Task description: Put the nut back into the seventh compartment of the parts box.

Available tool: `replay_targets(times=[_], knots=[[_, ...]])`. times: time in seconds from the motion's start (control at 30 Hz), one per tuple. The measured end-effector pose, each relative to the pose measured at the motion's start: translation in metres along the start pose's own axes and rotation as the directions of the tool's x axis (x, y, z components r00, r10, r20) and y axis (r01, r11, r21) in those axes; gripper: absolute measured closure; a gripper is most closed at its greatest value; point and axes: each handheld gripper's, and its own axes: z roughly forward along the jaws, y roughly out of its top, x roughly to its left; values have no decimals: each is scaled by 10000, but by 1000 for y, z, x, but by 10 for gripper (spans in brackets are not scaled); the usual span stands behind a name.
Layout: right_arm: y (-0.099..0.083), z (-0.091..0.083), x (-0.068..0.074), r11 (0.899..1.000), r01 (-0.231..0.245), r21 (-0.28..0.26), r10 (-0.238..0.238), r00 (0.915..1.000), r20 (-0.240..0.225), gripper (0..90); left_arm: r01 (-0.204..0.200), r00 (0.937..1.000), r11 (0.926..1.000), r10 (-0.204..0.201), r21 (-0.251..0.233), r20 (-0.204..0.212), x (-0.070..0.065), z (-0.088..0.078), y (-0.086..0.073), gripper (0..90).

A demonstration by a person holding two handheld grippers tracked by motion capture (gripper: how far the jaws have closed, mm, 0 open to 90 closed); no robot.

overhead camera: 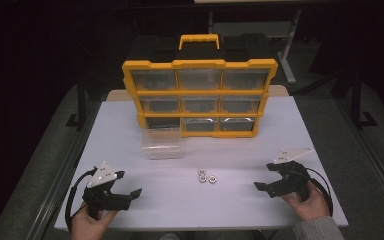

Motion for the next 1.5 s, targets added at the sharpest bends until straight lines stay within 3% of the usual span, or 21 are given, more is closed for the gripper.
replay_targets(times=[0.23, 0.47, 0.73, 1.0, 1.43, 1.5], knots=[[2, 2, 1, 9999, -40, 106, 41, 10000, -24, 164, 248, 9997, 9997, -248, -7, 36, 0, -1, -2, 155], [2, 2, 0, 10000, -19, 91, 20, 10000, -30, 167, 69, 10000, 10000, -69, 4, -46, 3, -2, -2, 154], [5, 3, 2, 10000, -14, 48, 14, 9999, -105, 174, 211, 9998, 9998, -211, 50, -37, 2, -1, -4, 150], [8, 5, 3, 9999, 60, 131, -59, 9999, -132, 174, -160, 9999, 9996, 160, 225, -2, 2, 2, -3, 150], [19, 6, 10, 9987, 383, 325, -371, 9987, -362, 204, -190, 9998, 9992, 191, 359, -35, 2, 4, -2, 150], [25, 6, 16, 9976, 589, 363, -570, 9972, -493, 247, -189, 9998, 9992, 191, 360, -39, 1, 4, -2, 150]])
